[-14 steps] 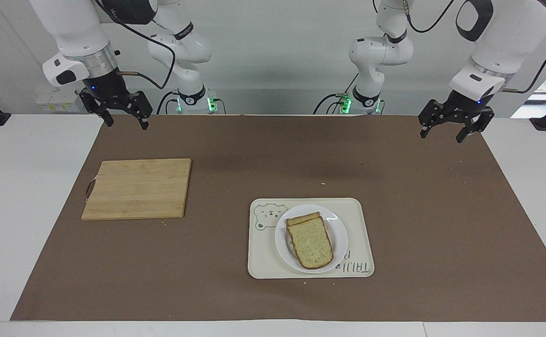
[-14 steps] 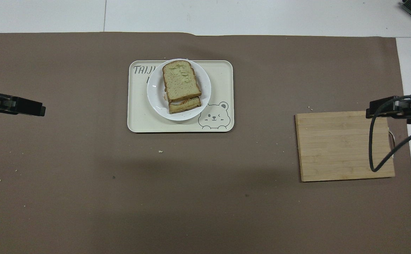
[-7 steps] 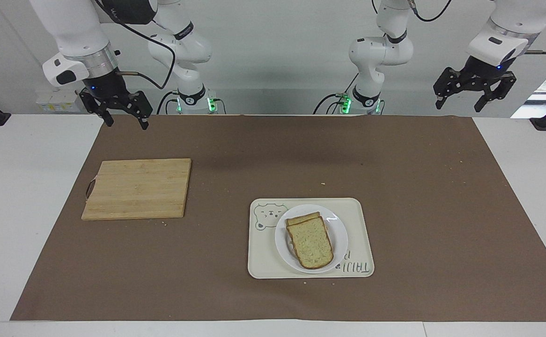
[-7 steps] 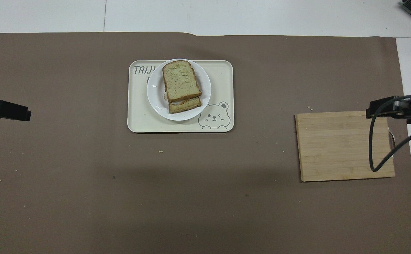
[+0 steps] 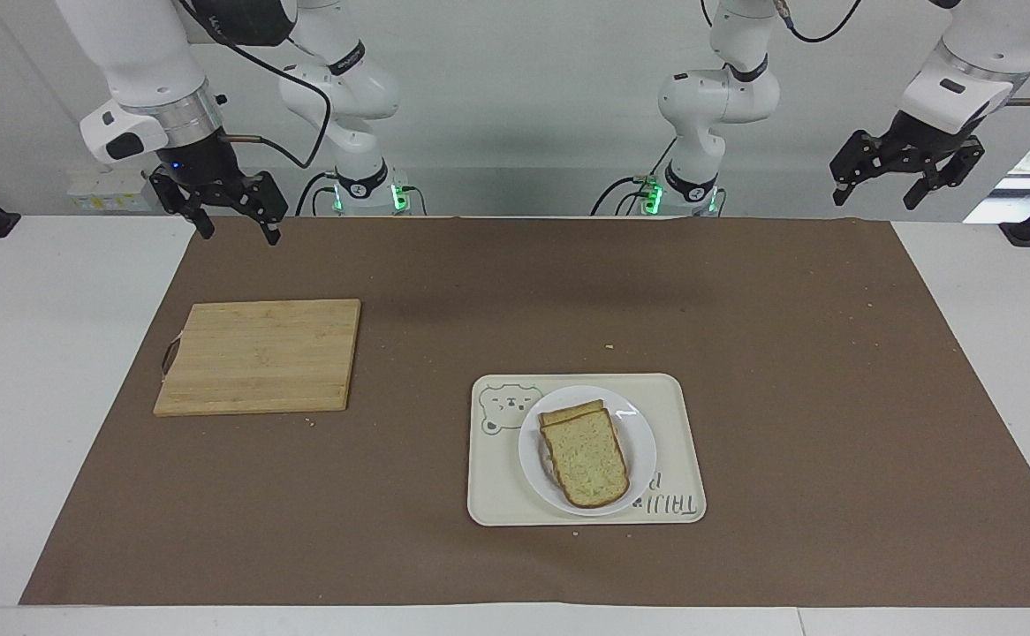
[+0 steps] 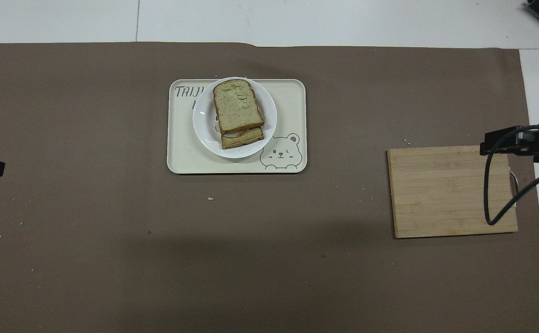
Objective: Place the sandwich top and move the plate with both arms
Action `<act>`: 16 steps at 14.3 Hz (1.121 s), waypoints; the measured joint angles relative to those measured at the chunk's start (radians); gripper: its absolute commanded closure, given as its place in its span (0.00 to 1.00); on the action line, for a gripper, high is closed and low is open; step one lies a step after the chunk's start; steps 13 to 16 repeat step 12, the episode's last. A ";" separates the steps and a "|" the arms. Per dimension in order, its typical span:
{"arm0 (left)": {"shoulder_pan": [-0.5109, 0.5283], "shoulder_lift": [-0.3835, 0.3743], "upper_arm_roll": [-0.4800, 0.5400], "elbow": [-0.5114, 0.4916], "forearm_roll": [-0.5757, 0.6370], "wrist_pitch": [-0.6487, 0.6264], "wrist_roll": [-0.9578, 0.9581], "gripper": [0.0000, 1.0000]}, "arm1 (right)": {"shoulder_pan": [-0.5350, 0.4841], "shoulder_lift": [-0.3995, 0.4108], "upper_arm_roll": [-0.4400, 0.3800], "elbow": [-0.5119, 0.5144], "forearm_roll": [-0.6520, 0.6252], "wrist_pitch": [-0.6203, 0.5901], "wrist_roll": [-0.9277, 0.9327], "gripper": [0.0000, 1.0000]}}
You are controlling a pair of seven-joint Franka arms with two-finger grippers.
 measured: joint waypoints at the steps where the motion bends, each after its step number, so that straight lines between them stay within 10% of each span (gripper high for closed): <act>1: 0.001 -0.004 0.000 -0.005 0.000 0.000 0.004 0.00 | 0.000 0.000 0.000 0.000 0.000 0.000 0.000 0.00; 16: 0.009 -0.007 -0.005 -0.007 0.000 0.004 0.007 0.00 | 0.000 0.000 0.000 0.000 0.000 0.000 0.000 0.00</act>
